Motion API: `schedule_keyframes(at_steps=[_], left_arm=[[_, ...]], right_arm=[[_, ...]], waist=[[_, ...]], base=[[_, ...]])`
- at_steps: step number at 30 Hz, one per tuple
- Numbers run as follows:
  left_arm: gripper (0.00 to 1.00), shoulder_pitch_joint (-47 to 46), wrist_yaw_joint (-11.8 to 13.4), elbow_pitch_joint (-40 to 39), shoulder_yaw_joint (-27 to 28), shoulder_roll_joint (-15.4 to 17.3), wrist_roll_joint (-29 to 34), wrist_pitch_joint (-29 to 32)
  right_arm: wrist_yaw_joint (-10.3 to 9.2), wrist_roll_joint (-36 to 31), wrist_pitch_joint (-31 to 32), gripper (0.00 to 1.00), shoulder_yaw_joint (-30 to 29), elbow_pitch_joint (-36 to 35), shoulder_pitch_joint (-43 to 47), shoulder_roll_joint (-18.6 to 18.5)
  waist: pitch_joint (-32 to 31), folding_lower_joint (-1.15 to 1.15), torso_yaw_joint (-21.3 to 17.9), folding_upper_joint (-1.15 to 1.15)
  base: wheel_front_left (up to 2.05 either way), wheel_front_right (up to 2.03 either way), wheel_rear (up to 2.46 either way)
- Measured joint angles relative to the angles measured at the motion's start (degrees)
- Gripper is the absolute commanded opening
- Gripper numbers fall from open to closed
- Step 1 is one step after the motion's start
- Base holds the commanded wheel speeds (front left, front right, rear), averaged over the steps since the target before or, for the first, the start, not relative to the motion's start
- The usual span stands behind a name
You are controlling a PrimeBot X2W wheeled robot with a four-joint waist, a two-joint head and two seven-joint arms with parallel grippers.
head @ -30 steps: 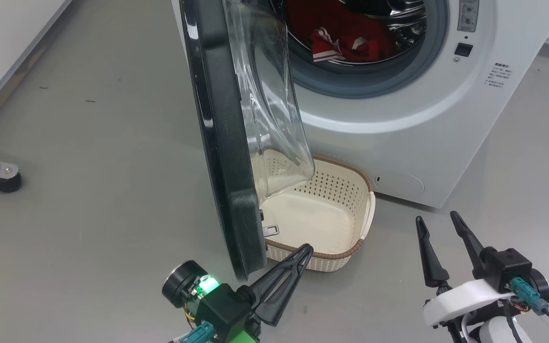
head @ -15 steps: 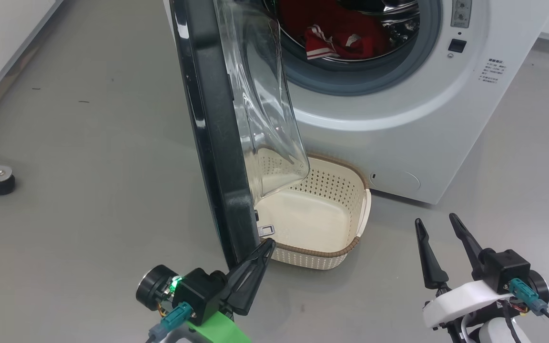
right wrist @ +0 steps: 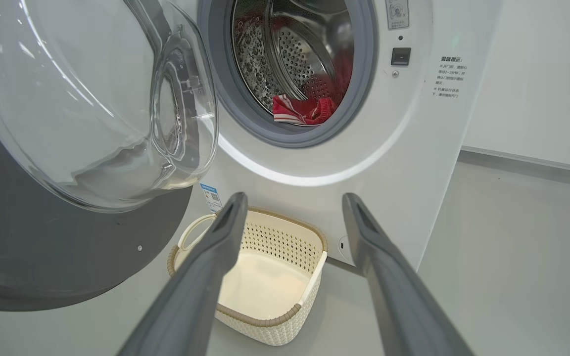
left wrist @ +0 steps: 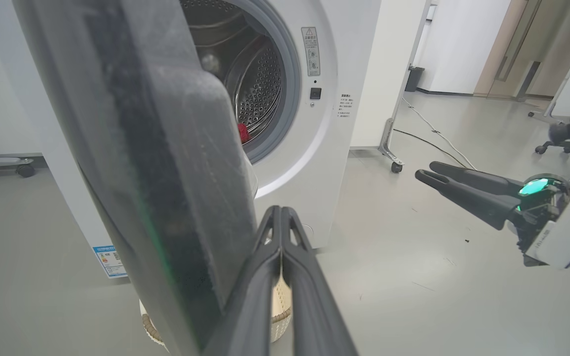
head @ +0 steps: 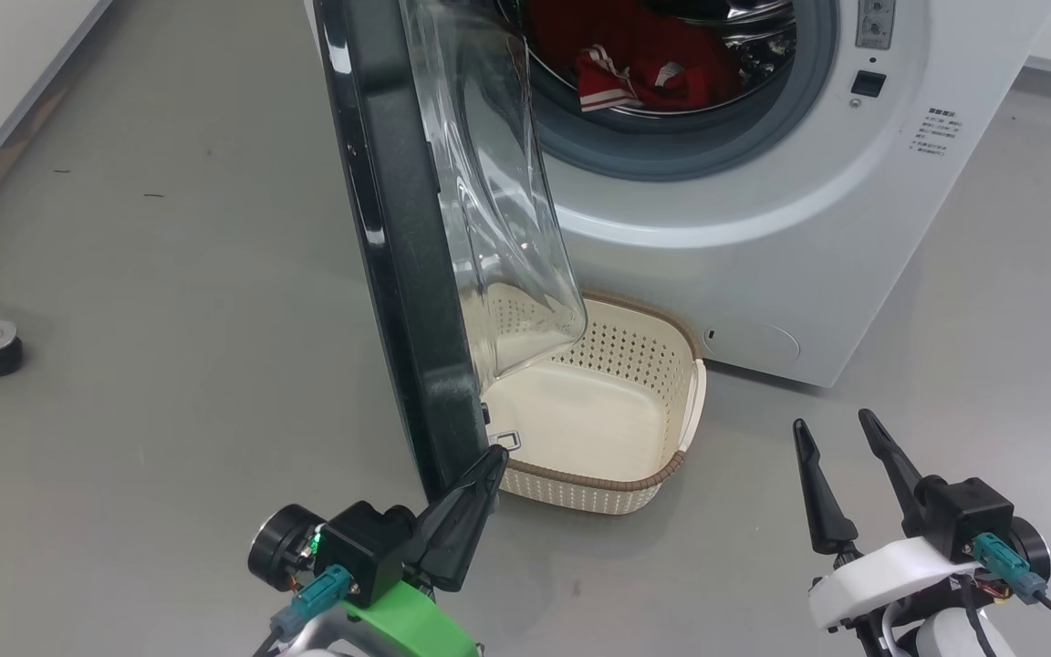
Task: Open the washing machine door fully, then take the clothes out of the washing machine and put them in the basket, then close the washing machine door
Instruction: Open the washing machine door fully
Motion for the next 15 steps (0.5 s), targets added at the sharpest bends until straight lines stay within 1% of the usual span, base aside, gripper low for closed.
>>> schedule_keyframes(at_steps=[11, 15], left_arm=[[0.00, -0.4, 0.9, 1.3, 1.1, -0.4, -0.6, -0.8], [0.00, -0.4, 1.4, 1.5, 1.4, -0.6, -0.6, -1.2]], right_arm=[[0.02, 0.0, 0.0, 1.00, -0.5, 0.1, -0.2, 0.2], [0.44, 0.0, 0.0, 1.00, -0.7, 0.1, -0.3, 0.2]], waist=[[0.4, 0.00, 0.2, 0.00], [0.5, 0.00, 0.4, 0.00]], base=[[0.00, 0.00, 0.00], [0.00, 0.00, 0.00]])
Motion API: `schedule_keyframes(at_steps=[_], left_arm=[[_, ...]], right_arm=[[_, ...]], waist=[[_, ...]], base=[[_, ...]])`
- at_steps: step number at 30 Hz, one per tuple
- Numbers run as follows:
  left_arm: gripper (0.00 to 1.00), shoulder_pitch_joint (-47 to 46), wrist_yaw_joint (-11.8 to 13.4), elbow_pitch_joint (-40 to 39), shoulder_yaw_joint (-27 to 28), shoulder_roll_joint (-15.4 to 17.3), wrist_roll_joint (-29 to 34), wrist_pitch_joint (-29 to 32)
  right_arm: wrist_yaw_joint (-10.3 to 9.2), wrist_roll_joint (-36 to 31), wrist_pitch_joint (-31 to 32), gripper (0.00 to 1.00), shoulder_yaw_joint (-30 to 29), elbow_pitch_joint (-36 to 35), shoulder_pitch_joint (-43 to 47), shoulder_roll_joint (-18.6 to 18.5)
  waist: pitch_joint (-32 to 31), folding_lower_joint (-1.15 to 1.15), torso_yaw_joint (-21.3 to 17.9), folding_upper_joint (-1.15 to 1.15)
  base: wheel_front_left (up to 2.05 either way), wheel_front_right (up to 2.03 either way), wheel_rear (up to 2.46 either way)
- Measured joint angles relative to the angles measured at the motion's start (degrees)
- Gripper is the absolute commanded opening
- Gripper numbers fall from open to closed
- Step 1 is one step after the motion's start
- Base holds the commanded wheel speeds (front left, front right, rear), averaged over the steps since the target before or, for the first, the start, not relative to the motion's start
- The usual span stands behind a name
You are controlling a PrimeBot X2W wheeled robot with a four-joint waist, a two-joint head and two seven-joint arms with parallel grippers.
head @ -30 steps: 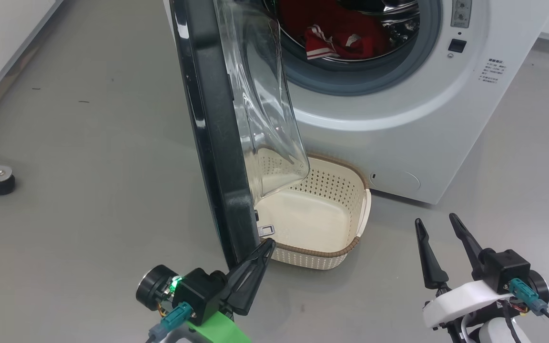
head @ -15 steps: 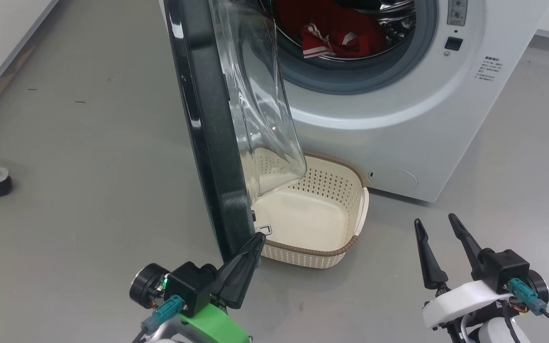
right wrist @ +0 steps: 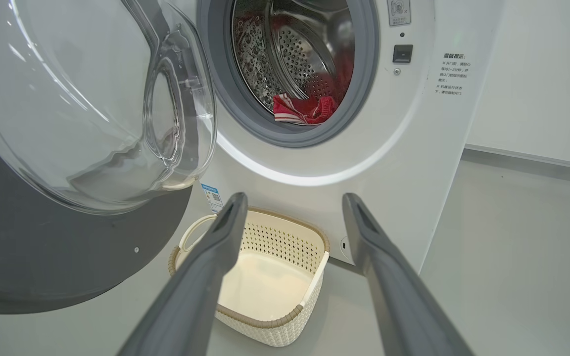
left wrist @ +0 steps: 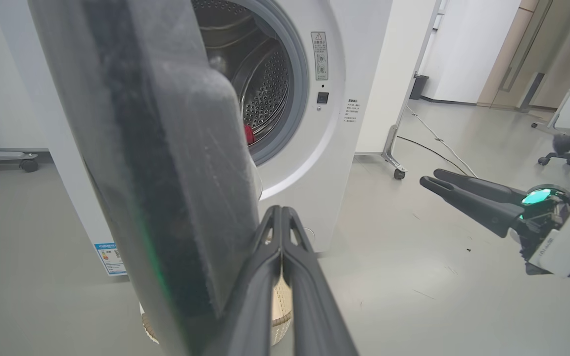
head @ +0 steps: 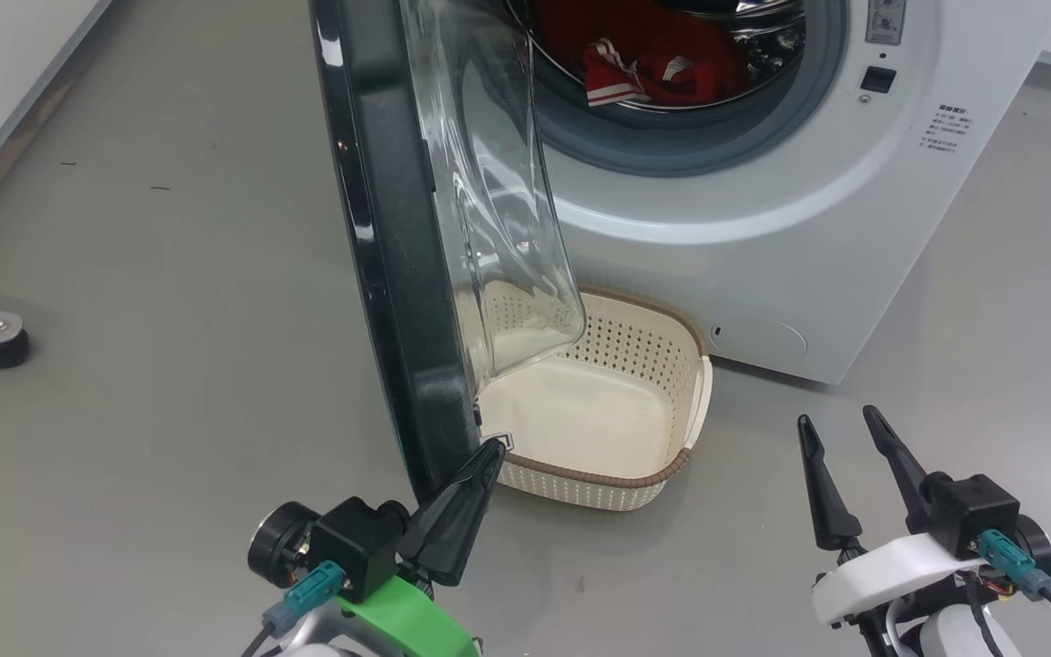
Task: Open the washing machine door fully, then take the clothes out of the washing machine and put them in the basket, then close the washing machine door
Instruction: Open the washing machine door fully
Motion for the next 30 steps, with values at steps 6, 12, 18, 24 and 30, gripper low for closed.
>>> schedule_keyframes(at_steps=[6, 12, 18, 24, 30], left_arm=[[0.00, 0.0, 0.7, 0.4, 0.9, -0.3, 0.0, -0.1], [0.00, 0.1, 3.0, 0.9, 3.4, -0.3, -0.5, -0.6], [0.00, 0.2, 4.4, 1.5, 5.8, 0.1, -1.1, -1.5], [0.00, 0.4, 6.3, 1.9, 8.6, 0.8, -1.4, -2.2], [0.00, 0.4, 7.7, 3.2, 12.7, 1.5, -2.4, -3.6]], right_arm=[[0.02, 0.0, 0.0, 1.00, -0.3, 0.1, -0.1, 0.0], [0.07, -0.3, 0.0, 1.00, -0.6, 0.2, -0.2, 0.0], [0.08, -0.5, 0.0, 1.00, -0.9, 0.2, -0.2, 0.1], [0.09, -0.5, 0.0, 1.00, -1.2, 0.2, -0.7, 0.1], [0.16, -0.6, 0.0, 1.00, -1.3, 0.2, -0.8, 0.1]], waist=[[0.2, 0.00, 0.5, 0.00], [0.4, 0.00, 0.9, 0.00], [0.5, 0.00, 1.3, 0.00], [0.6, 0.00, 1.6, 0.00], [0.8, 0.00, 1.8, 0.00]], base=[[0.00, 0.00, 0.00], [0.00, 0.00, 0.00], [0.00, 0.00, 0.00], [0.00, 0.00, 0.00], [0.00, 0.00, 0.00]])
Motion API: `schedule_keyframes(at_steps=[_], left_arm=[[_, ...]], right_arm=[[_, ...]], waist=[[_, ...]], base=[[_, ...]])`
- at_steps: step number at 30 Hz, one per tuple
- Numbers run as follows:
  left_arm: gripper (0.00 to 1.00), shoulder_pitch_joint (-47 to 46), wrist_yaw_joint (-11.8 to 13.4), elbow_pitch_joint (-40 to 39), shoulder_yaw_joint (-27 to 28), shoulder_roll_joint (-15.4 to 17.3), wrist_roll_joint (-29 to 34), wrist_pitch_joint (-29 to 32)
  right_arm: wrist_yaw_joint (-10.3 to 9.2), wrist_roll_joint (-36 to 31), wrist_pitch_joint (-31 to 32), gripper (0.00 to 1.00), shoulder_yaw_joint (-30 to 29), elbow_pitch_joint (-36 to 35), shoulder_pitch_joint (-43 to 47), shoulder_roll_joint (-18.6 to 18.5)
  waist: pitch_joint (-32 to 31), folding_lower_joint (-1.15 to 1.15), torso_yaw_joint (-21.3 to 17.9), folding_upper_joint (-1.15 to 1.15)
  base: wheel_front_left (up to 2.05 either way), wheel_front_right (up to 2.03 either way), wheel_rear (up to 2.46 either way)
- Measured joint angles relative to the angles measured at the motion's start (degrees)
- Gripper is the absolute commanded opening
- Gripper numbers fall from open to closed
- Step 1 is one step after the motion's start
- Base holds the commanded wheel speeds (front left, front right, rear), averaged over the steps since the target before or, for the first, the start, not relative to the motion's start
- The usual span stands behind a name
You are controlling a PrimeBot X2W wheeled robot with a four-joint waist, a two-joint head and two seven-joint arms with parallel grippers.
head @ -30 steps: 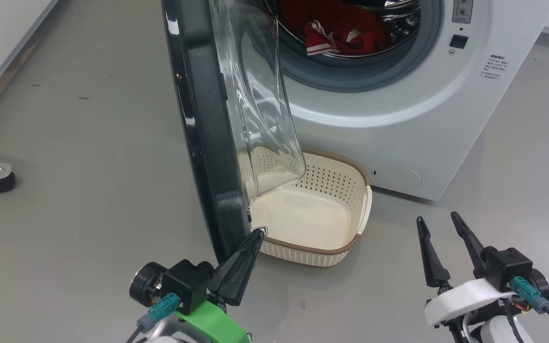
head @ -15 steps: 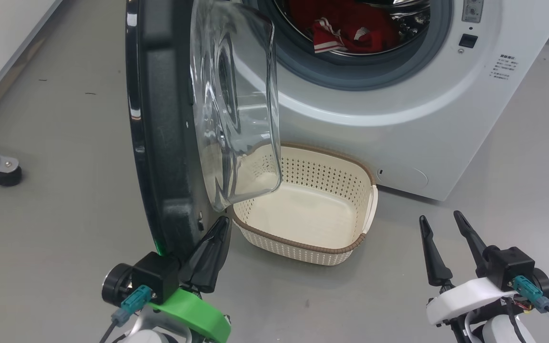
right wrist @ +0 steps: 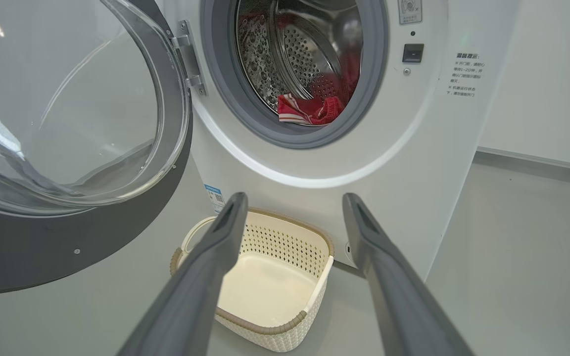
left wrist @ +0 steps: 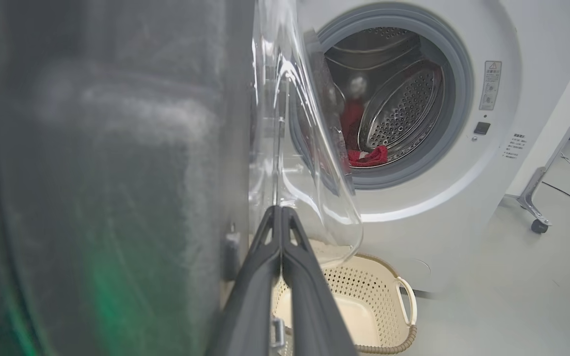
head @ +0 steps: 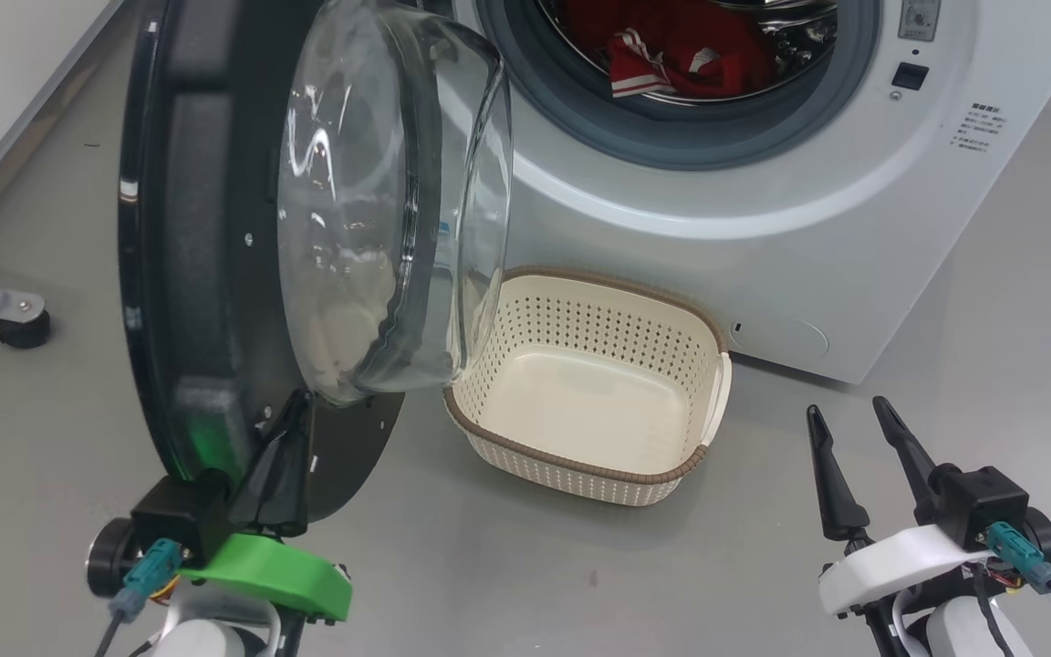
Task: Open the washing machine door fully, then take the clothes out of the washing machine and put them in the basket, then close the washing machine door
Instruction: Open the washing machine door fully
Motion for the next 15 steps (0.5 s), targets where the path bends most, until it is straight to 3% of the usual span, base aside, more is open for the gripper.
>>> schedule_keyframes(at_steps=[15], left_arm=[[0.00, -0.4, 1.6, 5.2, 8.7, 2.2, -2.7, -2.1]], right_arm=[[0.35, -0.4, 0.0, 1.00, -0.2, 0.0, 0.0, 0.0]], waist=[[0.5, 0.00, -0.3, 0.00]], base=[[0.00, 0.00, 0.00]])
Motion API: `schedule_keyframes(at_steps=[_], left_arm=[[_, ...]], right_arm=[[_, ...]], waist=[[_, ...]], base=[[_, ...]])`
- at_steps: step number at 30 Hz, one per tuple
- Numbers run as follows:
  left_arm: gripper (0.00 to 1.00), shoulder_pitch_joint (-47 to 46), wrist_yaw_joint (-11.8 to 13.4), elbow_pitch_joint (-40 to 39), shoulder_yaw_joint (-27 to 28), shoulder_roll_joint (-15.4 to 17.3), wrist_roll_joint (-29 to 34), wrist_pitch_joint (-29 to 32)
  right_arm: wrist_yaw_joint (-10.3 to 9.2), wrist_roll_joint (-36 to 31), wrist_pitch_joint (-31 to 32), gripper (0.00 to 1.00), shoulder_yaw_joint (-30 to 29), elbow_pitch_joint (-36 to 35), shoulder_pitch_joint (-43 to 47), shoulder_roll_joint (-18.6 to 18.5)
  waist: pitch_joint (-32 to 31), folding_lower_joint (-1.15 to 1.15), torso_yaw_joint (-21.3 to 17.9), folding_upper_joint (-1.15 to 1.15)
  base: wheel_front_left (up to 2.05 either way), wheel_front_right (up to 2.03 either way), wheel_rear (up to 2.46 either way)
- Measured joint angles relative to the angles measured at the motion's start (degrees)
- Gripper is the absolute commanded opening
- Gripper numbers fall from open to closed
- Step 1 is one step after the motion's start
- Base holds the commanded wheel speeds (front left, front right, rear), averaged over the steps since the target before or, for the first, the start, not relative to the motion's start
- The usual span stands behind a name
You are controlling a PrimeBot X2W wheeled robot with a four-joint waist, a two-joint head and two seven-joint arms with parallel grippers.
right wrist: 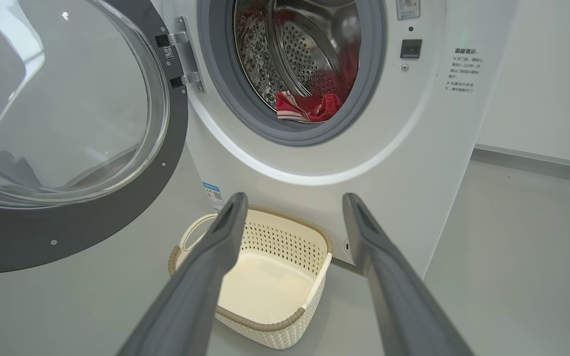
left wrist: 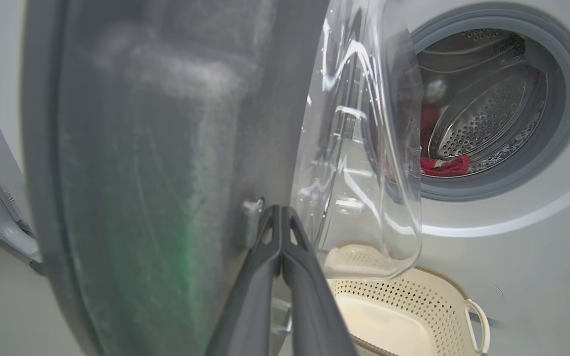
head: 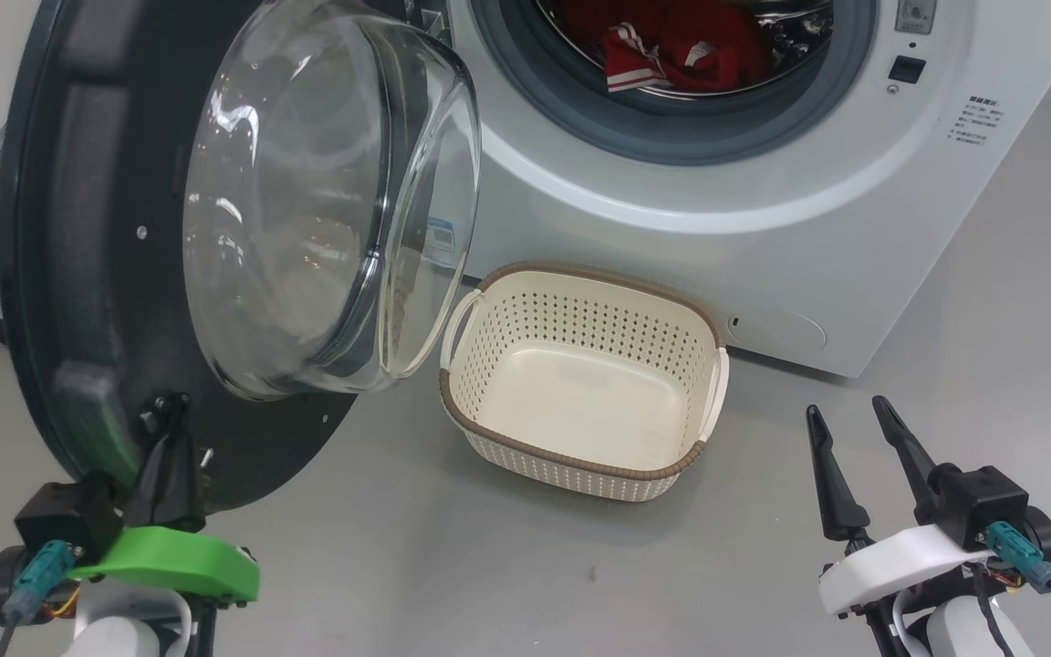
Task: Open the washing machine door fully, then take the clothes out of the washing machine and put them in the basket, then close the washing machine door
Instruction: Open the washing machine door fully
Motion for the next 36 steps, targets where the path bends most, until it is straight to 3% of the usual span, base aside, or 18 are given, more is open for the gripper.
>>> schedule_keyframes(at_steps=[25, 36], left_arm=[[0.00, -9.9, 0.5, 11.4, 10.7, 4.9, -3.4, -2.0], [0.00, -13.7, 0.6, 16.0, 12.2, 6.8, -3.4, -2.5]], right_arm=[[0.20, -1.5, 0.0, 1.00, -0.1, -0.1, -2.2, -0.3], [0.25, -1.7, 0.0, 1.00, -0.4, -0.1, -2.9, -0.6]], waist=[[3.9, 0.00, -1.0, 0.00], [4.9, 0.00, -1.2, 0.00]], base=[[0.00, 0.00, 0.00], [0.00, 0.00, 0.00]])
